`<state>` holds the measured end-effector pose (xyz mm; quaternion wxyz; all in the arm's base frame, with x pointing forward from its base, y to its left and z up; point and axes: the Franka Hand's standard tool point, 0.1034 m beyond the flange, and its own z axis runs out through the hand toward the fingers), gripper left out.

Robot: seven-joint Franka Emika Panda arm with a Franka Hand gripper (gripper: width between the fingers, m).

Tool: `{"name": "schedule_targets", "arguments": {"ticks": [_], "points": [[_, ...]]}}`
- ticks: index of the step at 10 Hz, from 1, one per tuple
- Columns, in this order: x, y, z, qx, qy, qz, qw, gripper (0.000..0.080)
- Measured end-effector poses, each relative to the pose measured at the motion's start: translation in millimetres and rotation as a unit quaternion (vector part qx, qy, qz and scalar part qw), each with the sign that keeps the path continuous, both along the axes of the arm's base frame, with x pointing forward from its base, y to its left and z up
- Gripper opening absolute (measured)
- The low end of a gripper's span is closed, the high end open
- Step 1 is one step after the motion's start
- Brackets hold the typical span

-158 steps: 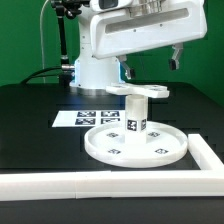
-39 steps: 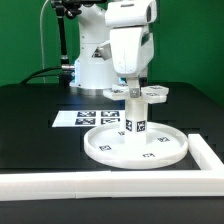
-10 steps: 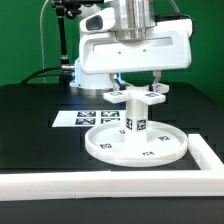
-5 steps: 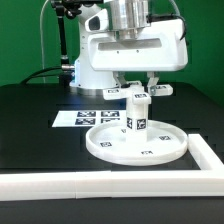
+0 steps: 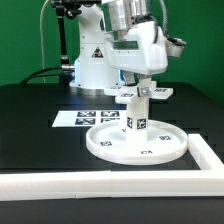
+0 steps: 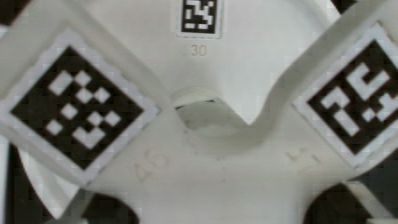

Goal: Assemble round table

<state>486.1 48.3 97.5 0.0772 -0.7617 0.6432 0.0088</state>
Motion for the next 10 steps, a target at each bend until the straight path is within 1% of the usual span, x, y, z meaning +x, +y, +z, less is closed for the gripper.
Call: {"name": "schedule_targets", "arguments": {"ticks": [2,3,4,6,7,8,9,10], "points": [[-2.6,-0.1,-0.4,0.019,0.016,-0.124,0.992,0.0455],[-2.5,-0.5,-0.3,0.03,0.022,-0.18,0.983,0.0455],[-2.4,-0.7,-0.2,0.036,0.026,-0.211,0.977,0.0455],[-2.3,-0.8,-0.2,0.04,0.028,-0.229,0.972,0.0455],[-2.6,0.4,-0.5,0.042,0.028,-0.229,0.972,0.052],[-2.8,1.0,-0.5,0.041,0.027,-0.219,0.975,0.0624],[-3.5,3.3,3.4,0.044,0.031,-0.203,0.978,0.0624],[-3.0,5.2,10.6,0.047,0.03,-0.192,0.98,0.0644]]}}
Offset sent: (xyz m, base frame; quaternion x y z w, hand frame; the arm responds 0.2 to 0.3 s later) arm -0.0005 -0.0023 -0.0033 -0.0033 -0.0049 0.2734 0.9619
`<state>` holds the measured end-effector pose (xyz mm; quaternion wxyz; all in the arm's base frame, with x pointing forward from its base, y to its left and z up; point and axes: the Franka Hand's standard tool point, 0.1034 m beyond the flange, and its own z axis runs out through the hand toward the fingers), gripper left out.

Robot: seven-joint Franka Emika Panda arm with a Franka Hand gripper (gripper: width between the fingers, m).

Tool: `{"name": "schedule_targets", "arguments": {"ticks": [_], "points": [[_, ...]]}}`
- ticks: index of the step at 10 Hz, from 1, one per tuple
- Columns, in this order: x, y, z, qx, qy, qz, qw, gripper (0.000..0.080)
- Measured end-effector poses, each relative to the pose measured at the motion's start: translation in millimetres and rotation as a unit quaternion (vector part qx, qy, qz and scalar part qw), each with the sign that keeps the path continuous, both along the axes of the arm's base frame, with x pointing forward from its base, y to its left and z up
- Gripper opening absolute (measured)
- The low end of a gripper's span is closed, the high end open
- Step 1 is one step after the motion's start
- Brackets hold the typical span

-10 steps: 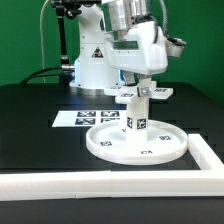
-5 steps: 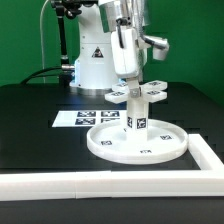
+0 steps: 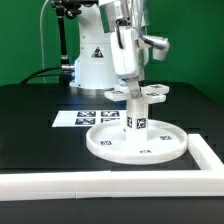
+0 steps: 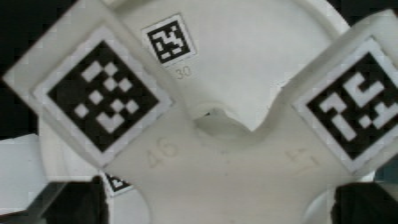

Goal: Assemble round table

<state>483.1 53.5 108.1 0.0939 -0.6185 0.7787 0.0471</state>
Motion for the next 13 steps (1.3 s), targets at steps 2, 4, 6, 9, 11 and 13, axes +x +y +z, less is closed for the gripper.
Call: {"name": "schedule_targets", "arguments": {"ticks": [2,4,6,9,11,13], "points": [[4.0,2.3,14.1,0.009,-0.015,-0.004,1.0,0.0648],[3.0,2.4,11.2,0.006,-0.018,0.021,1.0,0.0648],[2.9,2.4,11.0,0.0,-0.029,0.079,0.996,0.0648],[2.3,16.0,16.1,-0.019,-0.041,0.348,0.937,0.0648],[2.5,16.1,15.6,-0.021,-0.053,0.401,0.914,0.0648],[2.6,15.8,15.6,-0.027,-0.068,0.474,0.877,0.0648]]}}
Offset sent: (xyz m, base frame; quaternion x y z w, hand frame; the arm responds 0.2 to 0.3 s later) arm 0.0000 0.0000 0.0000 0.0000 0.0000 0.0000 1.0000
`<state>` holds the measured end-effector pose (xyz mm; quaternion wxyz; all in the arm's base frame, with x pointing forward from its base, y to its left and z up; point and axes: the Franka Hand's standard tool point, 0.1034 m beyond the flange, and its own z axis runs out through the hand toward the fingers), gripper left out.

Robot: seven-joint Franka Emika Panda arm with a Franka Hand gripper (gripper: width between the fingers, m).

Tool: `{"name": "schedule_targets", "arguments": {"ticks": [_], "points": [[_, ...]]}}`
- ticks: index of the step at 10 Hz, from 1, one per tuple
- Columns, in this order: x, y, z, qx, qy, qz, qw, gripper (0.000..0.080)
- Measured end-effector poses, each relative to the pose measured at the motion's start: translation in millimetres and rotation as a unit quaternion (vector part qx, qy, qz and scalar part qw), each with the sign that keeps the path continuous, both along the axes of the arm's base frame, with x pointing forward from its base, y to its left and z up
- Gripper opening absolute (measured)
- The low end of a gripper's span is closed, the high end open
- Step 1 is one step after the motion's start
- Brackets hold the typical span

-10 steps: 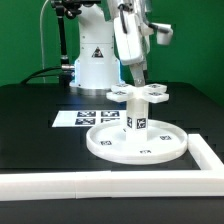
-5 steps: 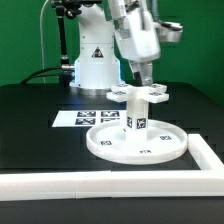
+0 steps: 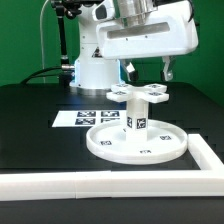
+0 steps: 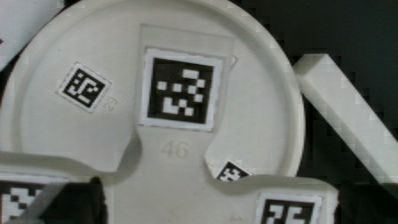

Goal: Assemble round table

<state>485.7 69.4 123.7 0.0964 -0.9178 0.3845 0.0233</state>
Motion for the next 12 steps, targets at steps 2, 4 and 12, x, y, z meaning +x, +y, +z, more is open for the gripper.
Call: {"name": "schedule_targets", "arguments": {"ticks": [2,4,12], "points": [[-0.1,0.0,0.3,-0.006,-0.014,0.076,0.997,0.0648],[-0.2,1.3,1.7,-0.027,-0.043,0.261,0.964,0.0648],[-2.5,-0.4,0.5,-0.027,-0.084,0.569,0.818,0.0648]]}}
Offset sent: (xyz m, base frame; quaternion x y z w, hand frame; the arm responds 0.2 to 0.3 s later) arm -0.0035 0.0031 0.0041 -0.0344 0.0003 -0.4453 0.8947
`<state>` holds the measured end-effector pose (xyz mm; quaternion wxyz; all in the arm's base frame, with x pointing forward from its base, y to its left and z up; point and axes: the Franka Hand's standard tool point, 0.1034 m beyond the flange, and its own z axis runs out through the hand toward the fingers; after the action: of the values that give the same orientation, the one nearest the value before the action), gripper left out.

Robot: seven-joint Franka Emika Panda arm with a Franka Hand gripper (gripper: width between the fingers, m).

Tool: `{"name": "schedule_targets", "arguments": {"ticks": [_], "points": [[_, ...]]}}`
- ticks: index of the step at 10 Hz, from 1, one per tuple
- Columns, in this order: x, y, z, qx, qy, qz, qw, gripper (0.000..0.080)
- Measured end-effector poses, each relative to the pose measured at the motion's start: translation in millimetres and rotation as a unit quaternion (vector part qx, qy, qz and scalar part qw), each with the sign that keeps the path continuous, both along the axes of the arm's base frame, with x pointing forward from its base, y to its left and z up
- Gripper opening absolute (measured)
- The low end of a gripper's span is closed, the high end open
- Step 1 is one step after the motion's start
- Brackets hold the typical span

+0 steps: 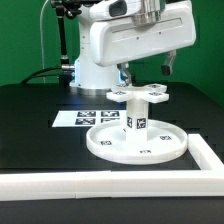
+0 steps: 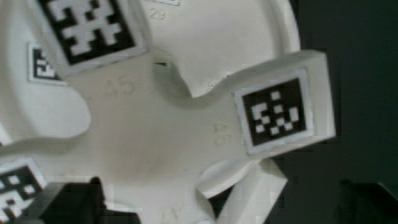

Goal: Assemble round table

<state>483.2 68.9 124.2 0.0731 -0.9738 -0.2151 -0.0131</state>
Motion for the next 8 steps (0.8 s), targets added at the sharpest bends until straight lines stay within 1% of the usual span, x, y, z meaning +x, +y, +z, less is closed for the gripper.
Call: {"name": "schedule_targets", "arguments": {"ticks": [2,5,7,8], "points": [[2.1,-2.9,0.6,-0.012,-0.015,0.151,0.988,0.0648],[3.0,-5.4,-0.6,-0.014,-0.019,0.237,0.971,0.0648],[2.7,-7.0,-1.6,-0.013,-0.03,0.312,0.95,0.0648],[0.0,-7.4,-4.2,-0.013,-0.036,0.363,0.931,0.0648]]}}
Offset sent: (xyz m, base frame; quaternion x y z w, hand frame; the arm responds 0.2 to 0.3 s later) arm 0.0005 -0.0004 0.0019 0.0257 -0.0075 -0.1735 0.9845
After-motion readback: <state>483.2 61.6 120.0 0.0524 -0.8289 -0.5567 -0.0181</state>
